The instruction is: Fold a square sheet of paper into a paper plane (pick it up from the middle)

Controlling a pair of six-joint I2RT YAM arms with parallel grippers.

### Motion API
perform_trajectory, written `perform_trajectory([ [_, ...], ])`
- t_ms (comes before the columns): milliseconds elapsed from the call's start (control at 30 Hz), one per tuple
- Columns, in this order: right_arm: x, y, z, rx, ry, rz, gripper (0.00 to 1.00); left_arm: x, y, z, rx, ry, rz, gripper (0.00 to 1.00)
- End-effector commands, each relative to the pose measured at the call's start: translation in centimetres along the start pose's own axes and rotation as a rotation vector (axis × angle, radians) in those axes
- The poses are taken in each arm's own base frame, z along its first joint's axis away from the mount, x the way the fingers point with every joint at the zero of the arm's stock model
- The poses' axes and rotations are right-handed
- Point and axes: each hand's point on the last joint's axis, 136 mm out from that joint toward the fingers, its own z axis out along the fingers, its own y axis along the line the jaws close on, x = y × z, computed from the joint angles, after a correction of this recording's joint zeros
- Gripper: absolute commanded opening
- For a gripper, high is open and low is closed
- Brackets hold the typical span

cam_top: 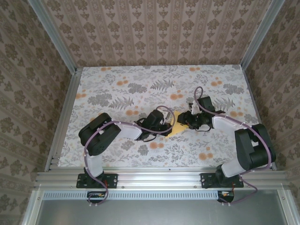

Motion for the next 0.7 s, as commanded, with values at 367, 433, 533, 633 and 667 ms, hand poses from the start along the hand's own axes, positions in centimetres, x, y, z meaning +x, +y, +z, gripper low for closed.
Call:
perform_trajectory([
  [367,0.6,-1.7,2.1,0.004,0.057,-0.01,0.42,0.5,-1.6,1.2,0.057,0.057,-0.082,0.07],
  [433,0.5,-1.9,2.5,0.007,0.061,-0.009,0.42,0.5,-1.6,1.3,0.059,0.063,-0.079,0.08],
  [533,0.4,-2.2,2.9,0.011,0.067,0.002,0.42,0.5,-1.6,1.3,0.067,0.068,-0.077,0.09],
  [633,0.3,-2.8,3.2,0.031,0.063,0.009,0.43,0.5,-1.6,1.4,0.073,0.074,-0.078,0.1],
  [667,0.3,-2.9,3.3,0.037,0.064,0.013,0.43,0.5,-1.6,1.3,0.076,0.074,-0.077,0.11],
])
